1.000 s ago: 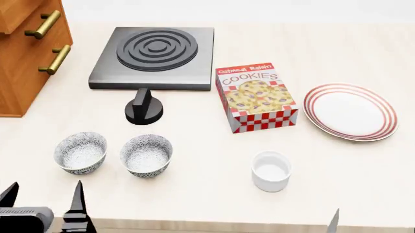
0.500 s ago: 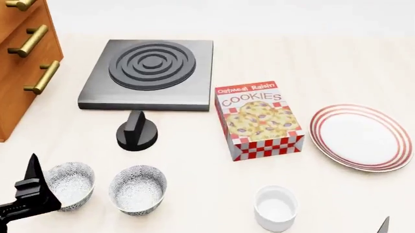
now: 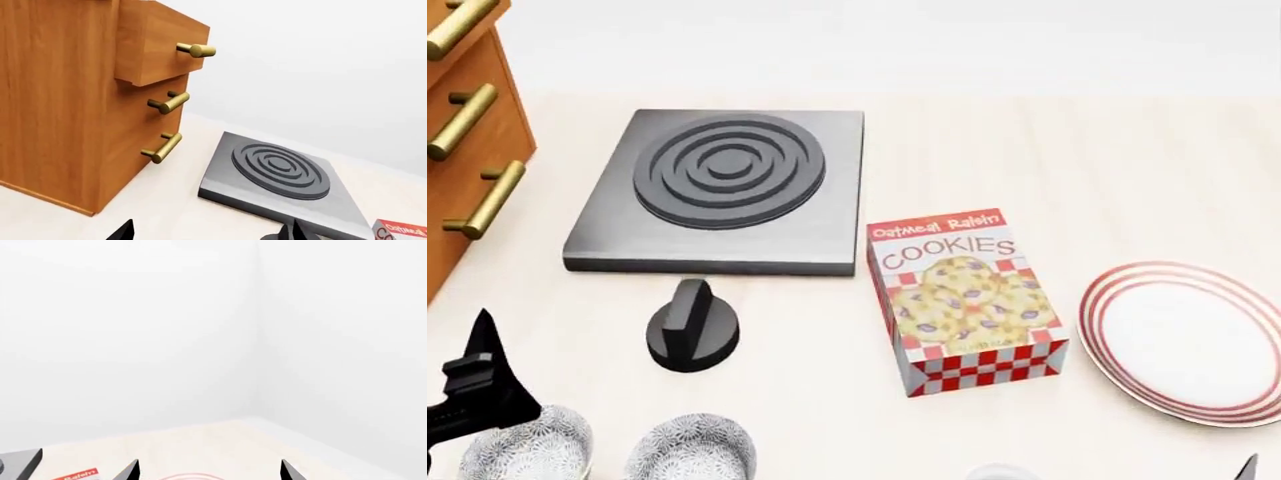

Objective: Pick the akita bowl from table center and place it on the plate.

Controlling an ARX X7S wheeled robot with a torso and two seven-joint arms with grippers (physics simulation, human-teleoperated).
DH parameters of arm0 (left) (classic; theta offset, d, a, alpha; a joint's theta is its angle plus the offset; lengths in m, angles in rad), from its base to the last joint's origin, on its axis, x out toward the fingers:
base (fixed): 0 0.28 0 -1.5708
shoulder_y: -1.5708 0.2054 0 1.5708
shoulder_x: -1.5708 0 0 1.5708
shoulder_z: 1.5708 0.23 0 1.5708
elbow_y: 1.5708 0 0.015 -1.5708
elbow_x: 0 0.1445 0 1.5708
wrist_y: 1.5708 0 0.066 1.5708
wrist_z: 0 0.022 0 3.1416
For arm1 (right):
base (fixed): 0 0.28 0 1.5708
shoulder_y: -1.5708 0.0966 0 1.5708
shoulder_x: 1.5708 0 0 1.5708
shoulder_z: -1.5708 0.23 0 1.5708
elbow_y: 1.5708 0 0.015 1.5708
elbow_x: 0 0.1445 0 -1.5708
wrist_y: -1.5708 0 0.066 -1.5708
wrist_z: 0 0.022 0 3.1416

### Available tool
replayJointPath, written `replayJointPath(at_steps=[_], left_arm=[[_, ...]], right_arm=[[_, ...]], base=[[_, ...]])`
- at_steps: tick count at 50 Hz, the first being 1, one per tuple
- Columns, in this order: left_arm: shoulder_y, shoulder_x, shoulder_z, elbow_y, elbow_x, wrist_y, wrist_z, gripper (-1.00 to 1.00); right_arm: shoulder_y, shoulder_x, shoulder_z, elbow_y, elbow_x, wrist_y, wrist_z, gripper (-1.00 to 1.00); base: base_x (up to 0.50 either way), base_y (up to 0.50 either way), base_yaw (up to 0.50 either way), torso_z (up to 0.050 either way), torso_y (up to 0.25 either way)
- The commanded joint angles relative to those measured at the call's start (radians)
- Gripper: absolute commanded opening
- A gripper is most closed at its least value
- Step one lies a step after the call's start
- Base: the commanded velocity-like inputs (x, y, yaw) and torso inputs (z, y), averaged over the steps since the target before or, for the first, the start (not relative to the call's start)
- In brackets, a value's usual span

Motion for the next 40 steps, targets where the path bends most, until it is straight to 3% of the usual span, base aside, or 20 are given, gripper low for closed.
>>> replayJointPath(at_steps=[1,9,21,34,40], left_arm=[[-0.015,0.014,-0.032,-0.027,-0.010,0.008,0.003,1.00],[-0.012,0.012,-0.047,-0.016,-0.053,0.000,0.011,1.00],[-0.005,0.003,-0.056,-0.014,-0.070,0.010,0.008,1.00],[-0.006,-0.006,-0.051,-0.009,-0.070,0.007,-0.017,1.00],[-0.007,-0.020,-0.087,0.022,-0.079,0.007,-0.039,1.00]], right_arm=[[0.001,-0.022,0.032,0.030,0.028,-0.017,-0.031,1.00],[0.002,-0.015,0.027,0.021,0.037,-0.007,-0.024,1.00],[-0.014,-0.013,0.030,0.022,0.045,-0.031,-0.021,1.00],[0.110,0.086,-0.108,-0.053,0.056,0.261,-0.027,1.00],[0.218,0.150,-0.149,-0.089,0.154,0.421,-0.078,1.00]], base=[[0.00,0.00,0.00,0.000,0.000],[0.33,0.00,0.00,0.000,0.000],[0.00,0.00,0.00,0.000,0.000],[0.00,0.00,0.00,0.000,0.000],[0.00,0.00,0.00,0.000,0.000]])
